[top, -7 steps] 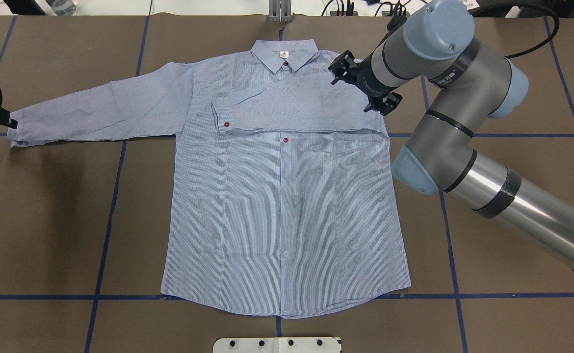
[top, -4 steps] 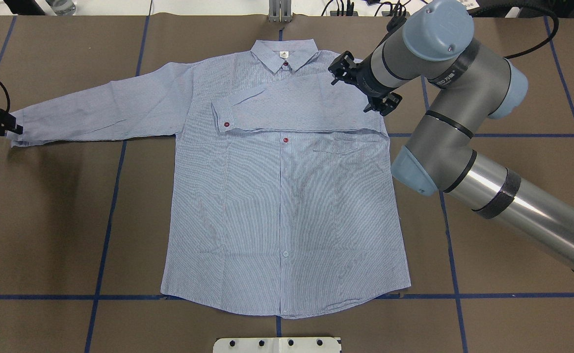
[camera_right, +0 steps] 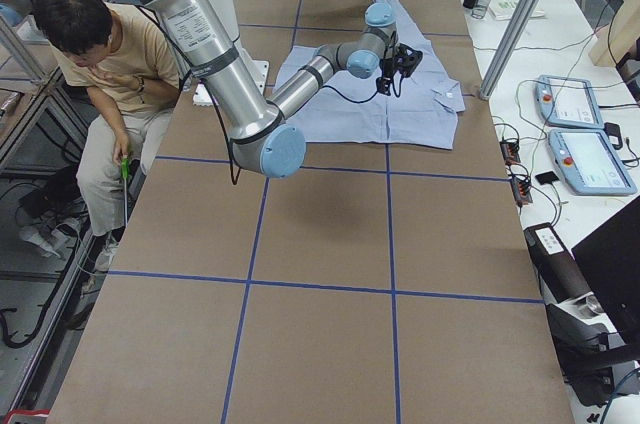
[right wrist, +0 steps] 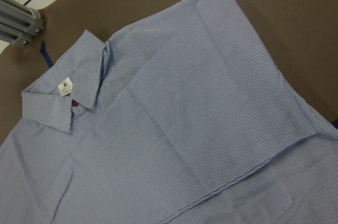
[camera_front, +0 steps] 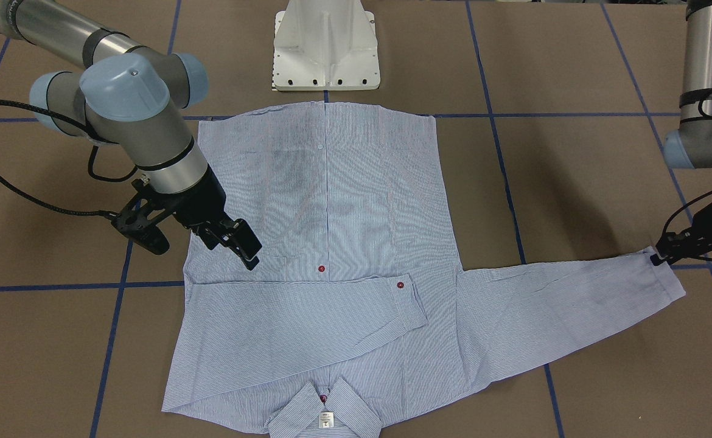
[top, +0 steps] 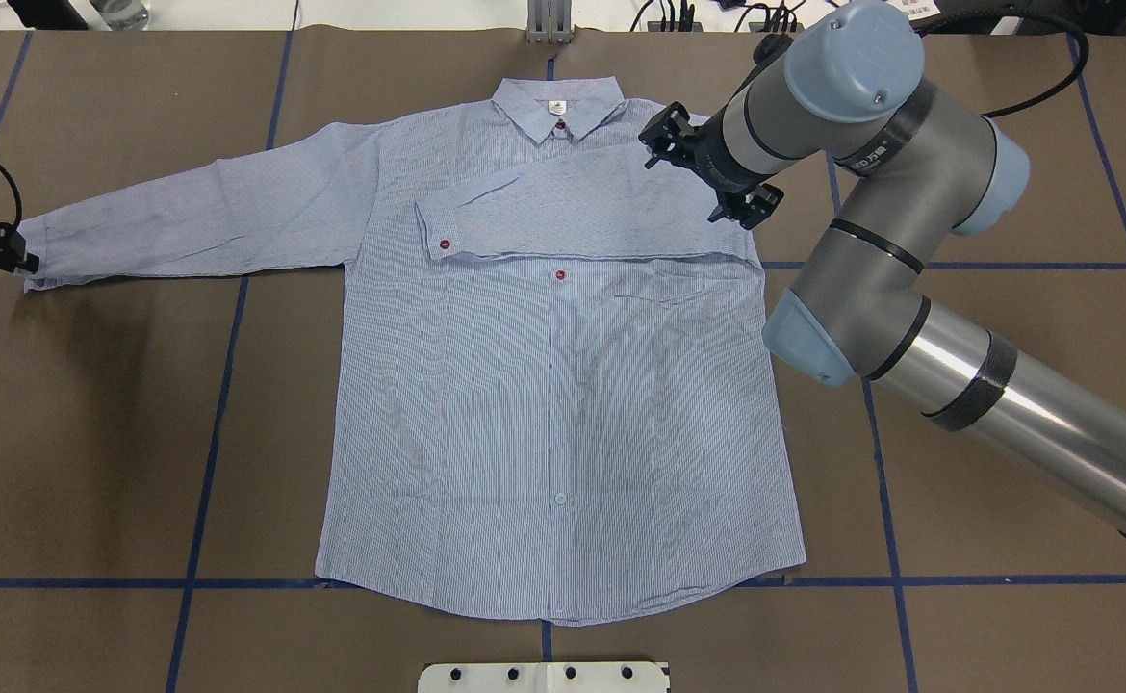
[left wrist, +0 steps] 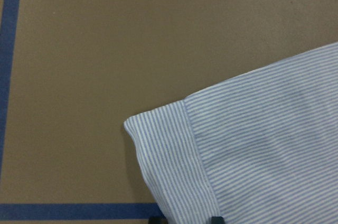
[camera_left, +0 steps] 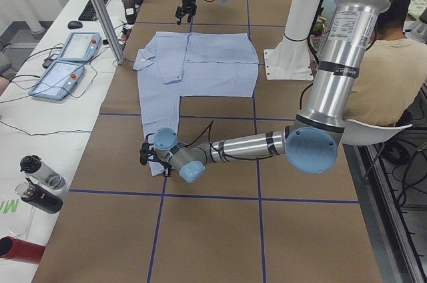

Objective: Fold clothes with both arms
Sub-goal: 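Grasp the other sleeve cuff with the left gripper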

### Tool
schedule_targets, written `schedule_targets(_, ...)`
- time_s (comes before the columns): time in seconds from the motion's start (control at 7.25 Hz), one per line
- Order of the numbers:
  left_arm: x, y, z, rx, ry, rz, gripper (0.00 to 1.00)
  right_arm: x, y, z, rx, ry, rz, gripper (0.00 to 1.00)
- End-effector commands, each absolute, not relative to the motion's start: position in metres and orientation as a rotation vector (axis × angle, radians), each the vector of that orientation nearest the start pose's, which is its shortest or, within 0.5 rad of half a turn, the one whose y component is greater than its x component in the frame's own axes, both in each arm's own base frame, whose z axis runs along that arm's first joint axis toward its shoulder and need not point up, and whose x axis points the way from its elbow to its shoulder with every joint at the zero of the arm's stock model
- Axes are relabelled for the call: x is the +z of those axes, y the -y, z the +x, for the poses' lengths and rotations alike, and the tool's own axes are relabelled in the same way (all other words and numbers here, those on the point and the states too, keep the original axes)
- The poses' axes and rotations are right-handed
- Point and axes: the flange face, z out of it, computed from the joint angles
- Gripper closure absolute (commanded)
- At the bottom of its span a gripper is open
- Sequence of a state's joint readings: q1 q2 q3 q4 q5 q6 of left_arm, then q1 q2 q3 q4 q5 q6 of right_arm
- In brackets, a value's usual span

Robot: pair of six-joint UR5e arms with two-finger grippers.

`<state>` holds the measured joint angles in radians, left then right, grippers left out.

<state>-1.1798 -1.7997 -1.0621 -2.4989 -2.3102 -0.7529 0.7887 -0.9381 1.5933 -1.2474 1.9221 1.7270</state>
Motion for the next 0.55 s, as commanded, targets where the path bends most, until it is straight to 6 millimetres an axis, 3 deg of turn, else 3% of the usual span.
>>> schedule_targets(0.0,0.677,0.579,0.167,-0.093,-0.938,0.140,1.00,0.236,0.563,-0.420,0.689,1.042,-0.006,0.01)
schedule_targets(0.28,0.643,0.592,0.178,-0.084,-1.002,0.100,1.00,0.233,0.566,-0.412,0.691,1.047,-0.005,0.01)
schedule_targets(0.41,0.601,0.609,0.187,-0.163,-1.039,0.048,1.00,0.234,0.575,-0.397,0.707,1.049,-0.010,0.01)
